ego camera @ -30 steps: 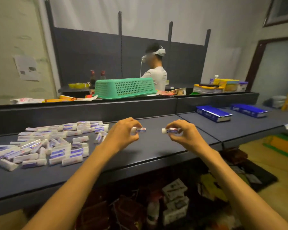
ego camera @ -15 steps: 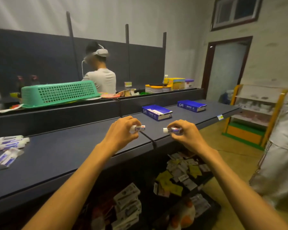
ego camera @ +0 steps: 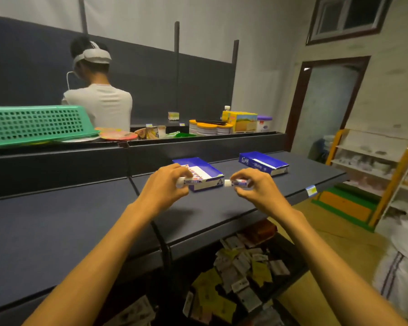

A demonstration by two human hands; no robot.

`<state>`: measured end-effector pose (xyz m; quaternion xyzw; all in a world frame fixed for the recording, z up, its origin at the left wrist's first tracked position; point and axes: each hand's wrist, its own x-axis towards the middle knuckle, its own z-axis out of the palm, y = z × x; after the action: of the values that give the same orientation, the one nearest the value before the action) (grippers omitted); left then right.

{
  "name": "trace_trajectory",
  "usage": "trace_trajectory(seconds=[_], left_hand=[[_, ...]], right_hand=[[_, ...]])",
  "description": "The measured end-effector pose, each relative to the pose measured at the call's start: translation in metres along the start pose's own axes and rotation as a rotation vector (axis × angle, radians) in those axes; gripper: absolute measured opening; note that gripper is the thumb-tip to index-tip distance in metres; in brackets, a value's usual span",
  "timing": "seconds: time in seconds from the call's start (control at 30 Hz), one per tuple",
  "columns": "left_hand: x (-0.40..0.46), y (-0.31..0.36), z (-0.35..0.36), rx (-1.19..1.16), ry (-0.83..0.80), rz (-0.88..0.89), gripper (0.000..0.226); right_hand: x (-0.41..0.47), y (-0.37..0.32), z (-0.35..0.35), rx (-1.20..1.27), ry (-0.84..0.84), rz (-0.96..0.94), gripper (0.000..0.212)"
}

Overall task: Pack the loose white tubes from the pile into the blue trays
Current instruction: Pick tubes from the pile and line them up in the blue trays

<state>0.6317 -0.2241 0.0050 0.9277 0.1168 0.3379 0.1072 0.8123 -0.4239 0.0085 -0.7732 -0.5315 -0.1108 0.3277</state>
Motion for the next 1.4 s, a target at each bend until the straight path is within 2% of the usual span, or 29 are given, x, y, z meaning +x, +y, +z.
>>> trace_trajectory(seconds=[0.3, 0.6, 0.73, 1.0, 1.2, 1.4], left_hand=[[0.056, -0.023, 0.03, 0.044, 0.014, -0.115, 0.028], [0.087, -0.027, 0.058, 0.121, 0.049, -0.277, 0.03], [0.092, -0.019, 0.069, 0.164, 0.081, -0.349, 0.029], [0.077, -0.006, 0.071, 0.229, 0.079, -0.458, 0.033], [0.076, -0.005, 0.071, 0.189, 0.03, -0.517, 0.032], [0.075, -0.009, 0.073, 0.142, 0.033, -0.527, 0.033]], right_hand=[[0.085, 0.057, 0.022, 0.102, -0.059, -0.097, 0.025], [0.152, 0.089, 0.049, 0.228, -0.318, -0.208, 0.024], [0.169, 0.092, 0.056, 0.228, -0.497, -0.308, 0.027], [0.19, 0.078, 0.073, 0.179, -0.729, -0.487, 0.028], [0.201, 0.069, 0.085, 0.187, -0.824, -0.518, 0.027], [0.202, 0.066, 0.094, 0.159, -0.816, -0.538, 0.025]])
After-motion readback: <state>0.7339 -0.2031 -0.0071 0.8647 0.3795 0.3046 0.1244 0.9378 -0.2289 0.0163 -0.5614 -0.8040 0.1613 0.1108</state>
